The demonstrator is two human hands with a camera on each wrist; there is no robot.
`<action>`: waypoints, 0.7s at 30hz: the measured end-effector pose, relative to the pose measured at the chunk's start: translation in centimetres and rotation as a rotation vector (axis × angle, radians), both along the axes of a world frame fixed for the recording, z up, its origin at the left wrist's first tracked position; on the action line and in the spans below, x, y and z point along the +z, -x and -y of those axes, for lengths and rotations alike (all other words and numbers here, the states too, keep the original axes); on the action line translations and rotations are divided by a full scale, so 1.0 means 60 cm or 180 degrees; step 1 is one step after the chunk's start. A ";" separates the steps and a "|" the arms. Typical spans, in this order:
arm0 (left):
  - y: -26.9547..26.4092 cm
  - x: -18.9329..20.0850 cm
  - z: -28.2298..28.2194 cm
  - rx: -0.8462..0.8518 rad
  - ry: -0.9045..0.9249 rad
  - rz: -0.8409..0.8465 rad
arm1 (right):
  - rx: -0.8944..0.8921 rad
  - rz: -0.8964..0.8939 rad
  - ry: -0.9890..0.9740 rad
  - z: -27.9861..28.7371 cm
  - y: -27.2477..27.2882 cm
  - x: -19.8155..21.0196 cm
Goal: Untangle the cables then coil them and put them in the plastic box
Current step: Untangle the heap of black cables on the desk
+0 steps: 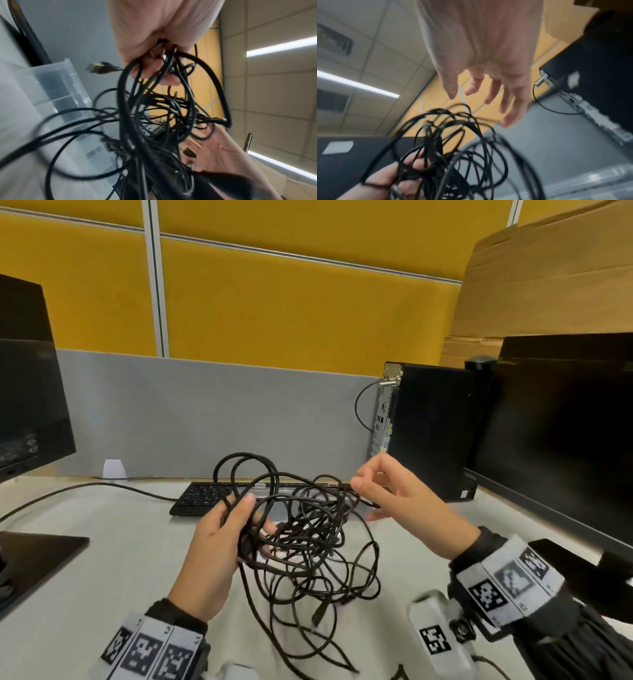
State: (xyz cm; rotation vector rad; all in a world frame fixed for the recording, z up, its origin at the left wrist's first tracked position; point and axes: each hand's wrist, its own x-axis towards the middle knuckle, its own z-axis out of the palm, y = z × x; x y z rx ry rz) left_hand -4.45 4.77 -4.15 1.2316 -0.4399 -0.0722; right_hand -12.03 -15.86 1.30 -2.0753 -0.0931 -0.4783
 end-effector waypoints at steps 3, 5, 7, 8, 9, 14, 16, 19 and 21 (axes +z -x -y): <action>-0.003 -0.006 0.003 0.0182 0.0047 0.0032 | -0.0301 -0.0180 0.0787 -0.008 0.009 -0.007; -0.002 -0.009 0.005 0.0212 0.0022 0.0074 | -0.0081 -0.0605 0.0786 -0.018 0.006 -0.018; 0.001 -0.010 0.008 0.0212 -0.0052 0.0148 | -0.0090 -0.0731 0.0458 -0.021 -0.008 -0.031; 0.002 -0.010 0.008 0.0199 -0.0108 0.0183 | -0.0171 -0.0719 0.0236 -0.021 -0.016 -0.034; 0.003 -0.011 0.007 0.0166 -0.0171 0.0217 | -0.0233 -0.0730 -0.0005 -0.021 -0.023 -0.033; 0.002 -0.003 -0.008 -0.0132 -0.0834 0.0620 | -0.0435 -0.0854 0.0813 -0.026 -0.030 -0.022; -0.004 0.004 -0.021 -0.0382 -0.1268 0.0756 | -0.0571 -0.0738 0.1754 -0.027 -0.026 -0.018; -0.020 0.014 -0.047 -0.0451 -0.1676 0.0956 | -0.0708 -0.0519 0.2373 -0.021 -0.020 -0.009; -0.035 0.020 -0.059 -0.0182 -0.1751 0.0983 | -0.0745 -0.0378 0.2593 -0.021 -0.017 0.000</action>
